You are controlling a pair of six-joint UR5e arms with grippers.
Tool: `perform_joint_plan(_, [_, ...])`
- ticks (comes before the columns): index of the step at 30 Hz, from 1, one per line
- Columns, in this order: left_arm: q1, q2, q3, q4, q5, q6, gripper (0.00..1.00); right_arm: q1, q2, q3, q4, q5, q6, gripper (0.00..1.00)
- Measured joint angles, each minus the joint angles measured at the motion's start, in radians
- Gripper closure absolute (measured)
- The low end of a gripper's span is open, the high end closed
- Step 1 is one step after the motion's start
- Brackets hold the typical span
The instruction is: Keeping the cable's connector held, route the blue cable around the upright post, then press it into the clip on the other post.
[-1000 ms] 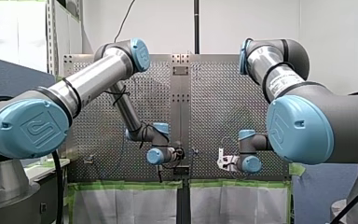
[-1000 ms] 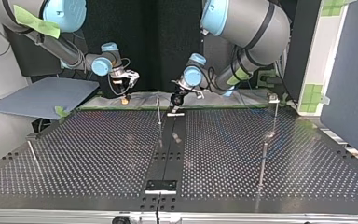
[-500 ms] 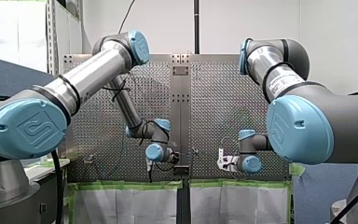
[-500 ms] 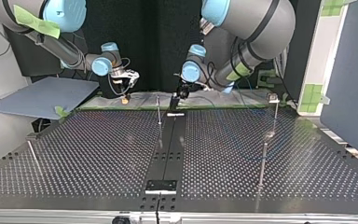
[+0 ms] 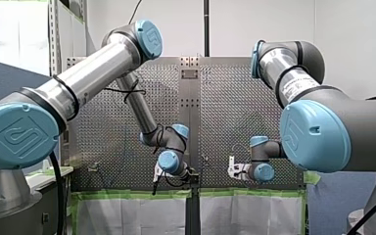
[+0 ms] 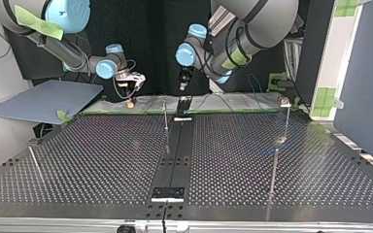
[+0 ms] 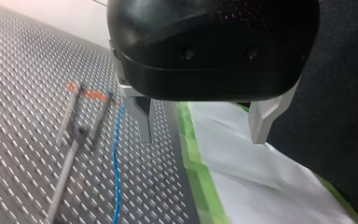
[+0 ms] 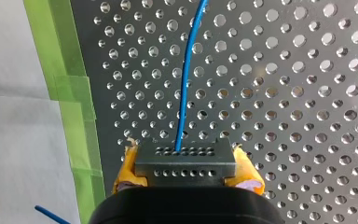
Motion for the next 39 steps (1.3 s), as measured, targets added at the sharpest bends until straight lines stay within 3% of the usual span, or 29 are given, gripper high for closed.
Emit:
perform_joint_plan(6, [-0.057, 0.056, 0.0, 0.004, -0.043, -0.007, 0.0, 0.001, 0.0, 0.0, 0.0, 0.0, 0.0, 1.0])
perform_joint_plan(16, [-0.076, 0.093, 0.0, 0.022, -0.016, -0.035, 0.0, 0.003, 0.0, 0.0, 0.004, 0.0, -0.001, 1.0])
perform_joint_plan(30, [-0.059, 0.083, 0.0, 0.094, 0.044, -0.119, 0.0, 0.006, 0.0, 0.0, 0.006, -0.001, -0.002, 1.0])
perform_joint_plan(39, [-0.023, 0.022, 0.001, 0.147, 0.079, -0.199, 0.0, 0.01, 0.0, 0.0, 0.006, 0.0, -0.001, 1.0])
